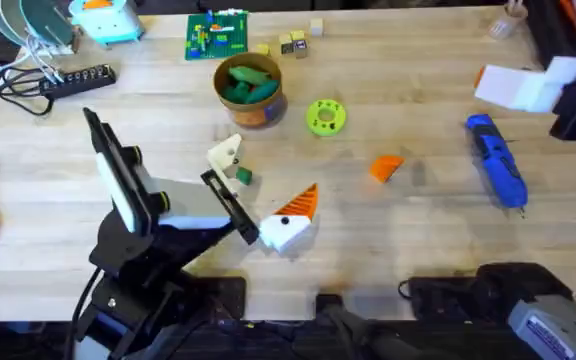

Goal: Pick up the gripper from the table and insert it into the empty holder that is missing its gripper. Then pick up a screw, insert it into the mounting hole, and use the screwdriver to tighten it. Finally, clean up the table by picking up the vegetable and placing it into the bucket.

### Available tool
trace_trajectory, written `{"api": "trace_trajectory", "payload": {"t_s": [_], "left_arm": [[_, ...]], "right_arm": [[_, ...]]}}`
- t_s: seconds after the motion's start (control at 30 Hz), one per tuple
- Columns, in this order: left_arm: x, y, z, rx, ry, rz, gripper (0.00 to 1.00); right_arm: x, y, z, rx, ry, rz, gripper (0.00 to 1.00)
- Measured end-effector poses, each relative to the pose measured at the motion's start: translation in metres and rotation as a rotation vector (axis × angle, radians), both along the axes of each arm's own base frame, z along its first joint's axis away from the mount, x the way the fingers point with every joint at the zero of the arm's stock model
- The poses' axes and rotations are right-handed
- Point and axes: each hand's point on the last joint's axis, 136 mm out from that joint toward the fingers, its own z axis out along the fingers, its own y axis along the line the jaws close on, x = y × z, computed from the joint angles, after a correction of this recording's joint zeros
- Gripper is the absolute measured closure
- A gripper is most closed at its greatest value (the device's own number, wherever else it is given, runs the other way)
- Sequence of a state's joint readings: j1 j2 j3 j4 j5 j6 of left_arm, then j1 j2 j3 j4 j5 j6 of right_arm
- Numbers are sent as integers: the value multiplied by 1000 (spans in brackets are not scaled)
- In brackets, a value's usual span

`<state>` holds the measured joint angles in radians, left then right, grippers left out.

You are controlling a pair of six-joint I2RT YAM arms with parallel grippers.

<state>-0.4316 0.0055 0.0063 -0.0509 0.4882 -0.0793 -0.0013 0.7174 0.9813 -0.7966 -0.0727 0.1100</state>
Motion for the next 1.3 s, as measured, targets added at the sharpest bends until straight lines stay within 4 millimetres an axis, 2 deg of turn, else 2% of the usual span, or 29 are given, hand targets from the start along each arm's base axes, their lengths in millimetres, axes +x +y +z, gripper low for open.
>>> {"api": "trace_trajectory", "payload": {"t_s": [0.13,0.37,0.53,0.63,0.83,1.03,1.3], "left_arm": [[-1,-1,0,-28,36,-3,8],[-1,-1,0,-44,57,-7,7],[-1,-1,0,-46,61,-7,7],[-1,-1,0,-47,61,-7,7],[-1,-1,0,-48,63,-7,7],[-1,-1,0,-48,63,-7,7],[-1,-1,0,-48,63,-7,7]], "right_arm": [[2,6,-10,21,48,25,11],[-6,46,-61,-36,292,262,10],[-5,64,-81,-63,376,367,10],[-14,72,-95,-114,442,456,9],[-16,75,-117,-207,524,532,10],[-9,74,-143,-235,625,543,56],[-4,79,-160,-261,670,573,72]]}}
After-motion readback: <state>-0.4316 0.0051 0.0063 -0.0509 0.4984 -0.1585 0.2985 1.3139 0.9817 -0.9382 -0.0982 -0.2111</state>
